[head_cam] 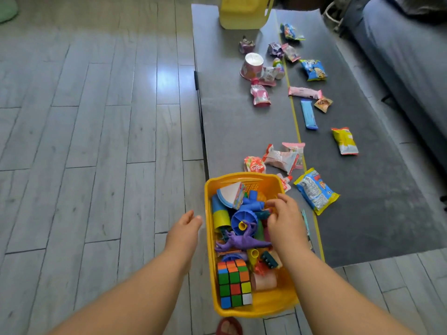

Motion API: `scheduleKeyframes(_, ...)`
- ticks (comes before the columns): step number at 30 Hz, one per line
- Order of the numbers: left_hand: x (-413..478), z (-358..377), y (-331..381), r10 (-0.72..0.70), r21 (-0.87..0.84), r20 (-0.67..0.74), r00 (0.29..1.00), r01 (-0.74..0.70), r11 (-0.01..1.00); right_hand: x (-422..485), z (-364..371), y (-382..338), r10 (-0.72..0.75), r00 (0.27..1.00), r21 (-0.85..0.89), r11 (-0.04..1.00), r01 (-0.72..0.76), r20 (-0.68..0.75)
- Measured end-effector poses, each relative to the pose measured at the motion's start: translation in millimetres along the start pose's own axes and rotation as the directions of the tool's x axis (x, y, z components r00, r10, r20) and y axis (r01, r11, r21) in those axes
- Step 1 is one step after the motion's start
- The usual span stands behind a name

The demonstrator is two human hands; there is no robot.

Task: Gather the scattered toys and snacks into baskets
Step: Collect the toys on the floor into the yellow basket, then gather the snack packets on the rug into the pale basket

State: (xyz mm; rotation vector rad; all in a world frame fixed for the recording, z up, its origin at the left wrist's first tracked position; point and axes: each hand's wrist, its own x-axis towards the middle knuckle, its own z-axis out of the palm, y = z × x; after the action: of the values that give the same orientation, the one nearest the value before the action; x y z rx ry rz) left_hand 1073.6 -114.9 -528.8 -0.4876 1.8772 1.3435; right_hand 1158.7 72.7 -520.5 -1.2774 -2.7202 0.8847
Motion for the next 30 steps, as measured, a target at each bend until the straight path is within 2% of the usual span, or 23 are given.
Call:
scheduleKeyframes(3, 13.2, -8.3, 42.7, 0.052, 0.007, 0.118, 0.992, -0.053, 0.999, 0.9, 0.9, -29.9, 0.012, 0.999, 0.021, 1.0, -0.013, 0.031)
scheduleKeyframes(6, 24.2, -12.0, 85.1, 0.079, 0.024, 0.277, 0.958, -0.089, 0.996, 3.1, -0.2, -59.2, 0.124, 0.992, 0.015, 0.992, -0.124, 0.007)
scheduleKeyframes(10, 41.0, -40.0, 148.4, 0.131, 0.075, 0.359, 0.924, -0.169, 0.983, 21.6, -3.8, -110.2, 0.233, 0.971, 0.001, 0.972, -0.234, -0.043)
scheduleKeyframes(14, 70.3, -81.0, 228.2, 0.176, 0.111, 0.361, 0.916, -0.23, 0.967, 60.1, -13.9, -173.0, 0.185, 0.977, 0.078, 0.981, -0.177, -0.107)
scheduleKeyframes(18, 100.6, -94.1, 304.8, 0.229, 0.155, 0.325, 0.918, -0.29, 0.944, 104.2, -31.1, -212.2, 0.182, 0.978, 0.107, 0.979, -0.171, -0.104)
scheduleKeyframes(23, 142.8, -66.4, 409.1, 0.32, 0.179, 0.335, 0.886, -0.393, 0.902, 197.8, -57.5, -247.7, 0.217, 0.967, 0.158, 0.968, -0.195, -0.135)
scheduleKeyframes(30, 211.2, -19.5, 550.1, 0.336, 0.242, 0.316, 0.887, -0.418, 0.876, 344.3, -110.9, -295.6, 0.223, 0.964, 0.169, 0.965, -0.198, -0.145)
